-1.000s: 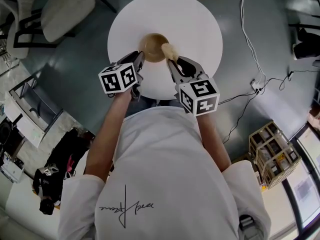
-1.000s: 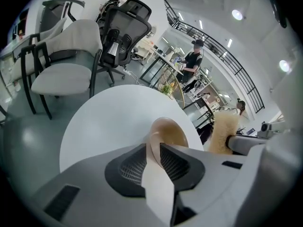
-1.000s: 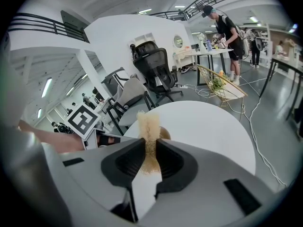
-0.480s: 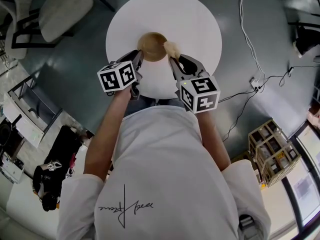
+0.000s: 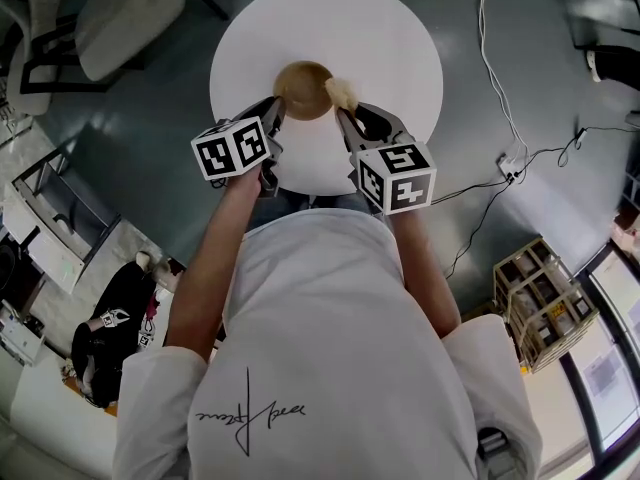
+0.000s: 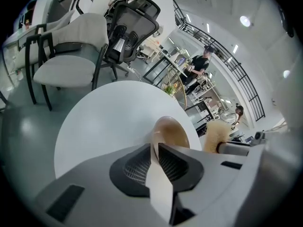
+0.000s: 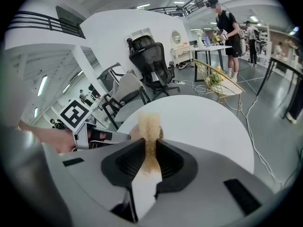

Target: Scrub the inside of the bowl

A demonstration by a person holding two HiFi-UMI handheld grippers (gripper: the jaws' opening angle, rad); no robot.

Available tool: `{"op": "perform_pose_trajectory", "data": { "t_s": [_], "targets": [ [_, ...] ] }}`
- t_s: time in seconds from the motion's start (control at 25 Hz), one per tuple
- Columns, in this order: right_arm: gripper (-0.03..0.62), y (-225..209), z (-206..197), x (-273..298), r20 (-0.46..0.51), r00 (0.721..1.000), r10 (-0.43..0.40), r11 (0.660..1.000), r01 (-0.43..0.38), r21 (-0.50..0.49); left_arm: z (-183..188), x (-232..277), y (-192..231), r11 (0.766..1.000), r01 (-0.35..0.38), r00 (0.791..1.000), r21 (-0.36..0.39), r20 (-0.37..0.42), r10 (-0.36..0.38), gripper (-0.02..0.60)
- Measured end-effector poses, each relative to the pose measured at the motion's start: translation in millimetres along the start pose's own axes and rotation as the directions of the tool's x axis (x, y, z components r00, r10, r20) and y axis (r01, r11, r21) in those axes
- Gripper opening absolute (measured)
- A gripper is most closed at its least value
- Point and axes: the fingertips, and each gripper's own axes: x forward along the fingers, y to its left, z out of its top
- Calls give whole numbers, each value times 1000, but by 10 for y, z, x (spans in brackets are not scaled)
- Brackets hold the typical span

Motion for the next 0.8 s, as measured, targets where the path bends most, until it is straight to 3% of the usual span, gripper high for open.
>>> {"op": "perform_pose_trajectory", "data": {
  "t_s": [0.52, 0.8],
  "targets": [
    [84, -84, -230, 162, -67, 998, -12, 1000, 13, 10, 15, 72, -7, 998, 6, 1000, -67, -17, -7, 31],
    [84, -129, -325, 191, -84, 996, -19, 1000, 19, -1, -2, 75, -50, 998, 9, 1000, -68, -27, -11, 26]
  ]
}}
